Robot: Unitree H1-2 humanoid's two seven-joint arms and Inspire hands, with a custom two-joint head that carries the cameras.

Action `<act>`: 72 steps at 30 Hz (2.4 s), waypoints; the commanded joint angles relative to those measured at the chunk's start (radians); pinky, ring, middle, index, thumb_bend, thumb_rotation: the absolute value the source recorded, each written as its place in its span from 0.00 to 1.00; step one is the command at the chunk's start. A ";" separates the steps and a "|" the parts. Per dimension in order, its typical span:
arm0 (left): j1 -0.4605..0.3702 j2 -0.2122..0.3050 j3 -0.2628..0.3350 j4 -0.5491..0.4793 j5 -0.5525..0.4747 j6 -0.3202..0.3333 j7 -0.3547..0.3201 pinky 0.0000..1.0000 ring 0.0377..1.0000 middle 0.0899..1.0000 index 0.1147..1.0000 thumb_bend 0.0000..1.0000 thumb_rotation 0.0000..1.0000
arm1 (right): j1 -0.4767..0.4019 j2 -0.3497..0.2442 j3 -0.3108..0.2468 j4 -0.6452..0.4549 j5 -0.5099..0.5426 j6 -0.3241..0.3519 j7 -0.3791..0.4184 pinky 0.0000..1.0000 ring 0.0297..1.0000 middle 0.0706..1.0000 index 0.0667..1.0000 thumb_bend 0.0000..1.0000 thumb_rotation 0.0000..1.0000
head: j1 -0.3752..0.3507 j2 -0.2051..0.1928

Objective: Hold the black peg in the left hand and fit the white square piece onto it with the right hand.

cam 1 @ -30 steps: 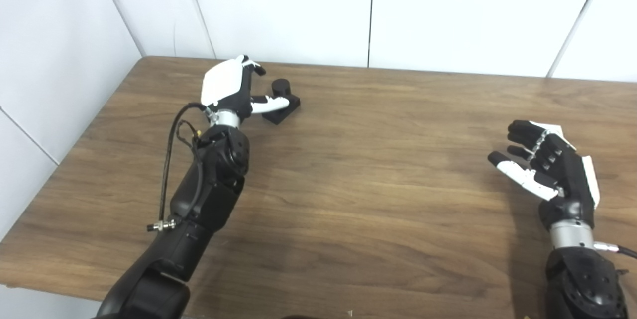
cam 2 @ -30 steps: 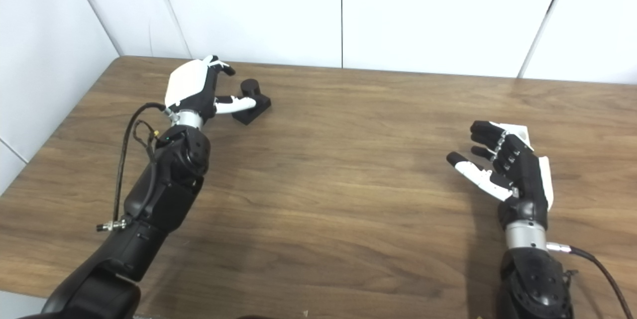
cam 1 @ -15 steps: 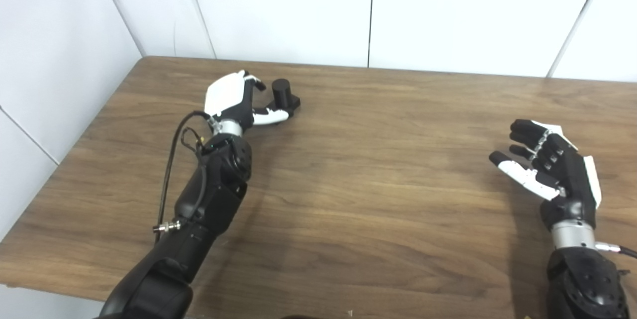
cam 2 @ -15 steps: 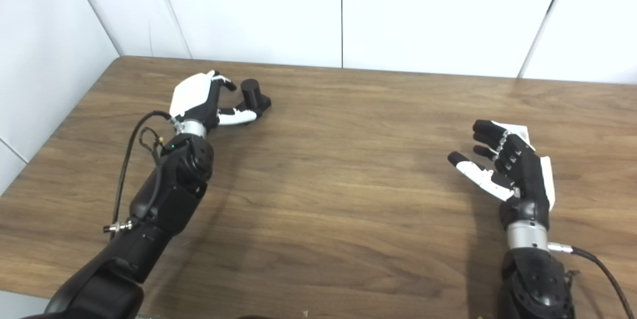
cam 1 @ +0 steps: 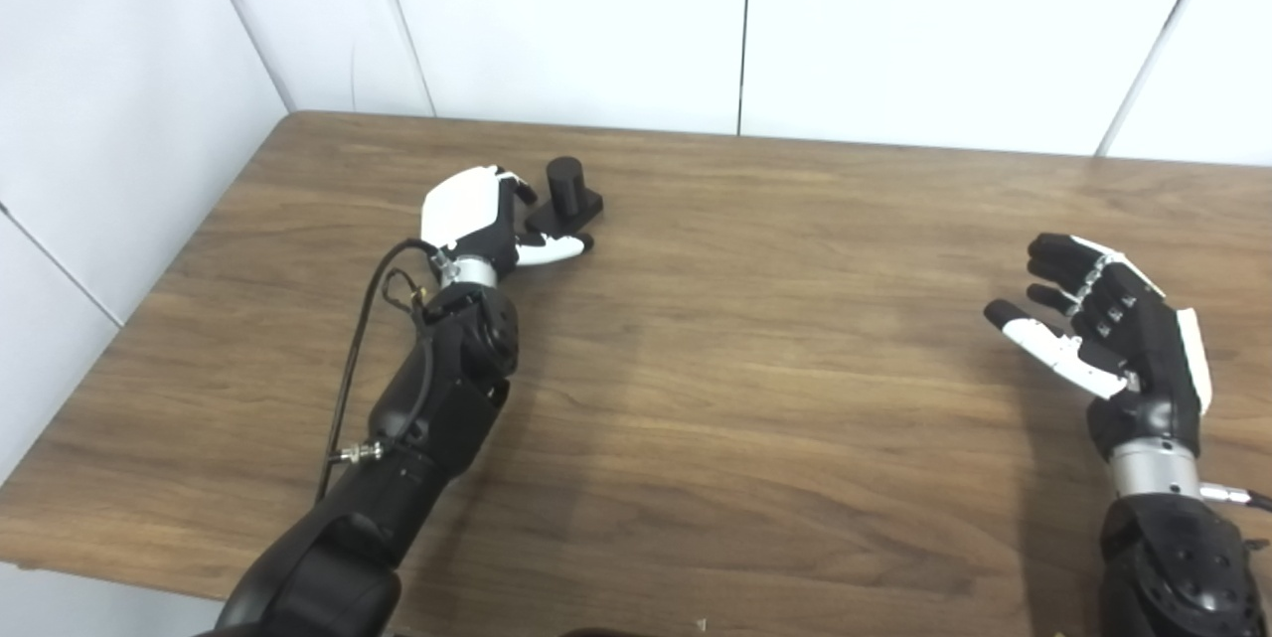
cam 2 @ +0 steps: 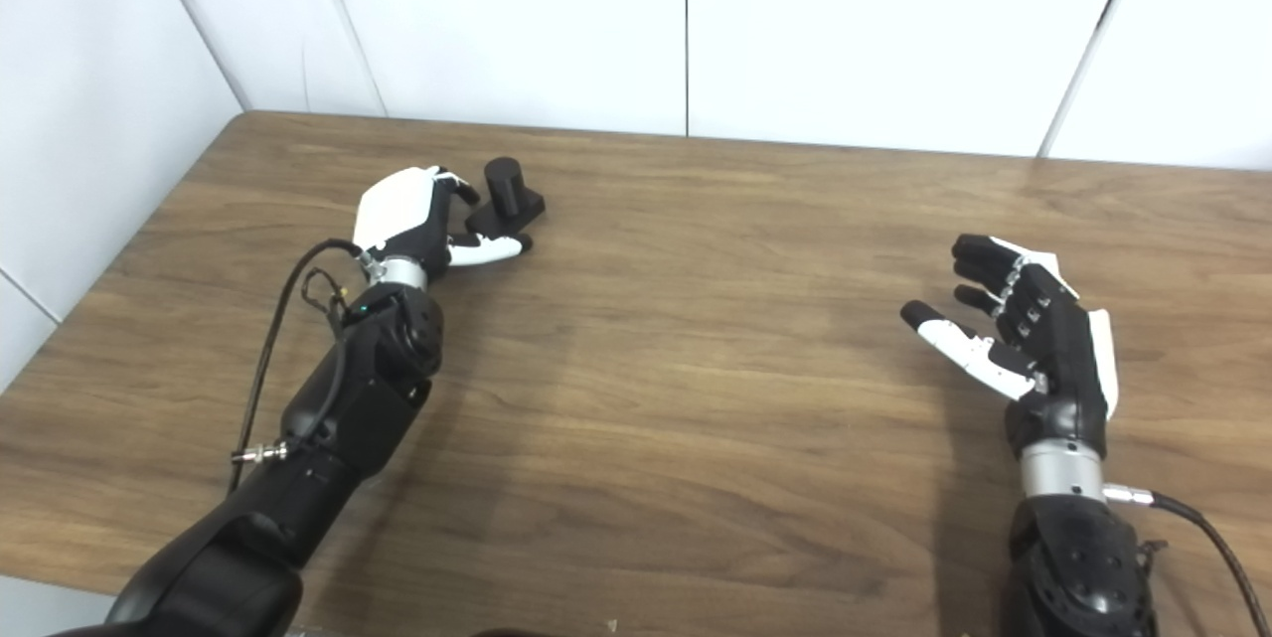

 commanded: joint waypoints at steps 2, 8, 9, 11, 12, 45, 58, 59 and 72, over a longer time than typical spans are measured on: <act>-0.037 0.006 -0.001 0.015 -0.015 -0.023 0.029 0.92 0.91 0.89 0.62 0.88 0.40 | -0.027 -0.004 -0.001 -0.034 -0.003 -0.020 0.002 0.72 0.76 0.71 0.64 0.66 0.01 | -0.002 0.003; -0.039 0.003 -0.001 0.027 -0.042 -0.045 0.061 0.92 0.89 0.87 0.55 0.84 0.31 | -0.022 0.002 -0.005 -0.046 0.005 -0.004 0.000 0.72 0.76 0.71 0.64 0.67 0.01 | -0.006 0.004; -0.041 0.002 -0.001 0.032 -0.046 -0.049 0.066 0.92 0.89 0.87 0.54 0.83 0.30 | -0.021 0.002 -0.004 -0.047 0.002 -0.002 -0.001 0.72 0.76 0.71 0.64 0.66 0.01 | -0.008 0.004; -0.044 0.000 -0.001 0.042 -0.055 -0.055 0.074 0.93 0.89 0.87 0.52 0.82 0.28 | -0.021 -0.001 -0.003 -0.048 -0.006 -0.004 -0.003 0.72 0.76 0.71 0.64 0.66 0.01 | -0.009 0.005; -0.046 -0.001 -0.001 0.046 -0.060 -0.056 0.077 0.93 0.89 0.86 0.52 0.81 0.26 | -0.021 -0.002 -0.003 -0.049 -0.005 -0.004 -0.003 0.72 0.76 0.71 0.64 0.66 0.01 | -0.009 0.006; 0.002 0.075 -0.061 -0.009 -0.235 -0.306 -0.119 0.80 0.88 0.86 0.43 0.52 0.08 | -0.034 -0.015 -0.016 -0.069 -0.002 0.018 -0.001 0.67 0.74 0.72 0.64 0.62 0.06 | -0.037 0.013; 0.047 0.081 -0.098 -0.136 -0.316 -0.420 -0.285 0.83 0.94 0.89 0.43 0.52 0.08 | -0.043 -0.019 -0.016 -0.071 -0.006 0.026 0.003 0.67 0.74 0.71 0.63 0.64 0.08 | -0.043 0.018; 0.050 0.078 -0.103 -0.144 -0.317 -0.428 -0.290 0.84 0.94 0.89 0.43 0.52 0.08 | -0.043 -0.019 -0.015 -0.072 -0.005 0.025 0.004 0.67 0.74 0.71 0.63 0.64 0.08 | -0.043 0.018; 0.096 0.028 -0.167 -0.272 -0.288 -0.480 -0.337 0.91 0.97 0.92 0.43 0.52 0.08 | -0.045 -0.021 -0.013 -0.077 -0.007 0.022 0.004 0.65 0.75 0.71 0.63 0.64 0.09 | -0.073 0.025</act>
